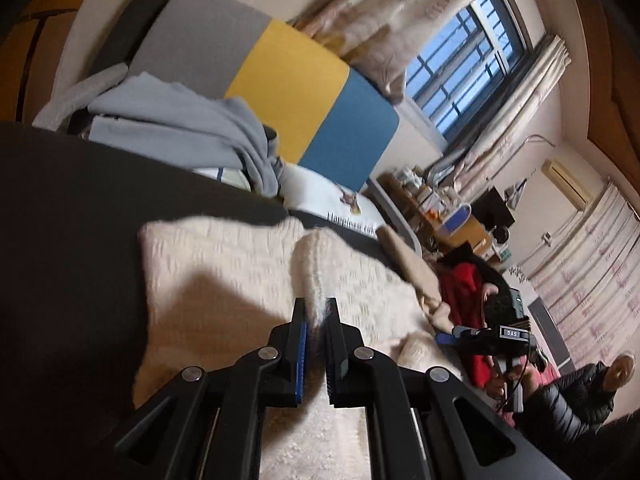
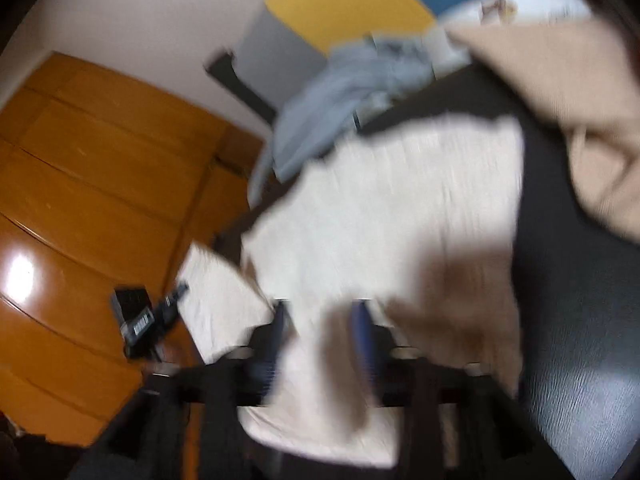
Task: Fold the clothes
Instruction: 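Lift the sweater hem with both grippers and fold it toward the collar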
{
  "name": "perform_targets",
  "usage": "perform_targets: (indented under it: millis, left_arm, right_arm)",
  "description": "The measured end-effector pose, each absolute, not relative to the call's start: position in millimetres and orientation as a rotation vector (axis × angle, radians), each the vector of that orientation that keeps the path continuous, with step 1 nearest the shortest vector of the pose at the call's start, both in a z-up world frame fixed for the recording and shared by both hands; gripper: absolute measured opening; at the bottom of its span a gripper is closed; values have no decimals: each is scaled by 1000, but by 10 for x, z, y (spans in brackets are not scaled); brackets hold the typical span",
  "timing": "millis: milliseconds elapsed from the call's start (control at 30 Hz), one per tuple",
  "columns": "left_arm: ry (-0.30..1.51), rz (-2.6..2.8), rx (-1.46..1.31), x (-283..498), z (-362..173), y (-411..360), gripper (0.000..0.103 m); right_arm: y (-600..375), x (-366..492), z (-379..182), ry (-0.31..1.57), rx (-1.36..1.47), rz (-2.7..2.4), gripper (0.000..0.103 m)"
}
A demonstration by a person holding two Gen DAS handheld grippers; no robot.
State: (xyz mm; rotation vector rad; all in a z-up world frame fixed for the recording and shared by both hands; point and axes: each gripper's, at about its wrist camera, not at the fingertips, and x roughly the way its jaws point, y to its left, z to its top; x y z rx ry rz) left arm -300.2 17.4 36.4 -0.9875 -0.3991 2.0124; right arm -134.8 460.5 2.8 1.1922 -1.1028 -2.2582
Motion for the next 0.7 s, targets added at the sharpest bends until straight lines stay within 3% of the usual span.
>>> perform_targets:
  millis: [267, 333, 400, 700]
  left_arm:
    - [-419, 2023, -985, -2825, 352, -38, 6]
    - [-424, 2023, -980, -2774, 381, -66, 6]
    - [-437, 2029, -950, -2682, 434, -120, 6]
    - [-526, 2094, -677, -2313, 896, -391, 6]
  right_arm:
    - [4167, -1648, -223, -991, 1250, -2137, 53]
    - [3987, -1750, -277, -910, 1285, -2138, 26]
    - [3936, -1682, -251, -922, 1248, -2174, 11]
    - [4256, -762, 300, -1325, 581, -2229, 9]
